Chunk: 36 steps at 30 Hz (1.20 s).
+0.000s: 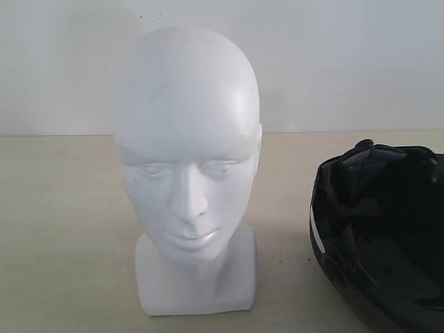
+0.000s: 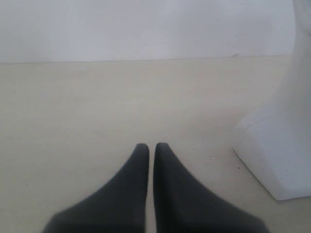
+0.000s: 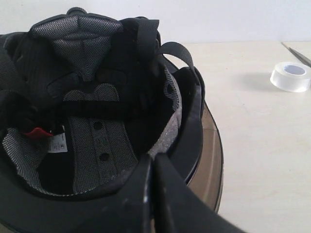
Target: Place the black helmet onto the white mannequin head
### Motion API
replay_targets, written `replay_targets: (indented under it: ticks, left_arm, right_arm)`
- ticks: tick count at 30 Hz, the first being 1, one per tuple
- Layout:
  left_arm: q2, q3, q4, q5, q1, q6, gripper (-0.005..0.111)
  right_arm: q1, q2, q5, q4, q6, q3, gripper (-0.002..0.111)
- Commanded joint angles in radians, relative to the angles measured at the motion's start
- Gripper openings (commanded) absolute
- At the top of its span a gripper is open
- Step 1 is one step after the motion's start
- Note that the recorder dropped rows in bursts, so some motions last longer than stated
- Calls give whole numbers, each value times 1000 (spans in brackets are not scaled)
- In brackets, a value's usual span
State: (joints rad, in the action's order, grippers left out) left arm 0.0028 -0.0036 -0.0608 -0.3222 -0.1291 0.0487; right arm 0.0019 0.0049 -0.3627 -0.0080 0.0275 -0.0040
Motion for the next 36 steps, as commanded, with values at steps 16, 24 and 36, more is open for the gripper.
replay_targets:
  ticks: [16, 24, 36]
  left_arm:
    - [-3, 4, -9, 5, 0, 4, 4]
    - [-3, 4, -9, 5, 0, 4, 4]
    - [-3, 4, -9, 5, 0, 4, 4]
  right_arm:
    - [-3, -5, 307, -1, -3, 4, 0]
    - [-3, -5, 443, -1, -3, 4, 0]
    - [-3, -5, 524, 8, 67, 4, 0]
